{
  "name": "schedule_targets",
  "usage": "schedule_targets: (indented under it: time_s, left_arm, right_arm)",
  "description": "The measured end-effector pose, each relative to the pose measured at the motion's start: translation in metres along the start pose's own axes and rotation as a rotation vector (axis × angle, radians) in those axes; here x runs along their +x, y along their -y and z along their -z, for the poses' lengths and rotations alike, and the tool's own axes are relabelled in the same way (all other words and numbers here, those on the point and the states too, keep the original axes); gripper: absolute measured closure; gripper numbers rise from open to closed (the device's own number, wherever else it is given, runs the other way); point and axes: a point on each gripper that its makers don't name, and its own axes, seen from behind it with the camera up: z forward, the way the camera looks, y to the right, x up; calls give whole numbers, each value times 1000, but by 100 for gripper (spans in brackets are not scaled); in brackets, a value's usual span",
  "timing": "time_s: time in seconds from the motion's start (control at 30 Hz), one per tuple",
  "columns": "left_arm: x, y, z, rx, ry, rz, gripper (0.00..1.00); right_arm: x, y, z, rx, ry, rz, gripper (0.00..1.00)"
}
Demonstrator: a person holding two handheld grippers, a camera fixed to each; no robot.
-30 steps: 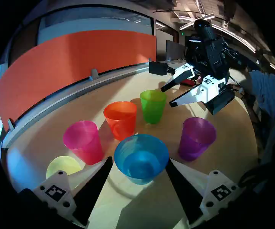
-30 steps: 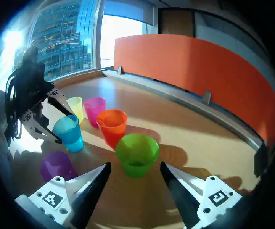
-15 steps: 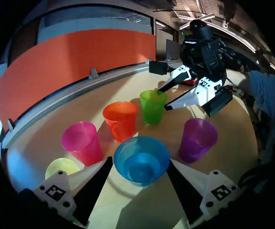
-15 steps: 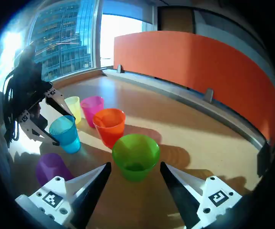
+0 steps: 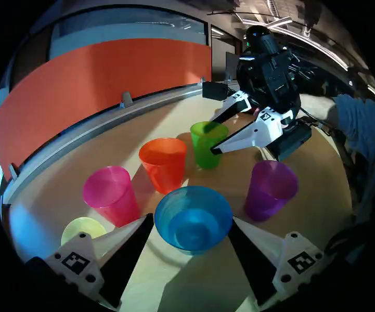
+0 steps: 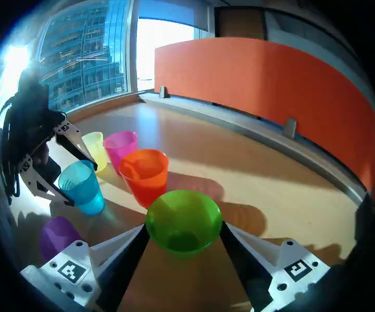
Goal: Pour water
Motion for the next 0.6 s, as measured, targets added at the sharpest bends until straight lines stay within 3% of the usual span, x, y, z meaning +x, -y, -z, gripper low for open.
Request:
schedule_targets:
  time_s: [0.37, 0.5, 0.6]
  left_arm:
    - [-1, -1, -1, -2, 0, -3, 1]
    - [-1, -1, -1, -3, -1, -2, 11]
    - [-1, -1, 0, -4, -1, 0, 13]
  right_arm:
    - [2, -2, -5, -1, -3, -5, 1]
    - [3, -3, -5, -2, -2, -1, 1]
    - [3, -3, -6, -3, -1, 1, 1]
